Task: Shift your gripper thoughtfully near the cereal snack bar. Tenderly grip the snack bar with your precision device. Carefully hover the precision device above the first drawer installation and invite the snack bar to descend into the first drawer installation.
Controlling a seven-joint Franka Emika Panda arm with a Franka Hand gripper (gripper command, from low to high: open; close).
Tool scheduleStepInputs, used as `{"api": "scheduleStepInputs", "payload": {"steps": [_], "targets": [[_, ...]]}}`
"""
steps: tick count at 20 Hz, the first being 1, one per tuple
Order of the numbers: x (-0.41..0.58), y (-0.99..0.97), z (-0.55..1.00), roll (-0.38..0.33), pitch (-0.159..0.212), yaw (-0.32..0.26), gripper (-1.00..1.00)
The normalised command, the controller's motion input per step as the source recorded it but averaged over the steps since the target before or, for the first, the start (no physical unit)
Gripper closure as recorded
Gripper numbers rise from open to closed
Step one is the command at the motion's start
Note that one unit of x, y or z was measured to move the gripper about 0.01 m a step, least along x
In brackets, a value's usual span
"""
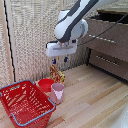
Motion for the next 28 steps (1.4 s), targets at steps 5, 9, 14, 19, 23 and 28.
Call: {"api": "scheduleStepInputs", "payload": {"steps": [5,9,14,19,23,28], "targets": [[0.271,0.00,-0.39,0.000,0.000,-0.002,-1.00],[0.309,0.00,-0.36,-0.002,0.000,-0.003,-1.00],[0.207,-0.01,-0.35,-0.009,0.048,0.000,-1.00],[0.064,-0.01,-0.06,0.000,0.052,0.000,1.00],[0.057,0.03,0.00,-0.002,0.001,-0.008,1.00],[0.053,0.11,0.04,-0.007,0.009,-0.022,1.00]]}}
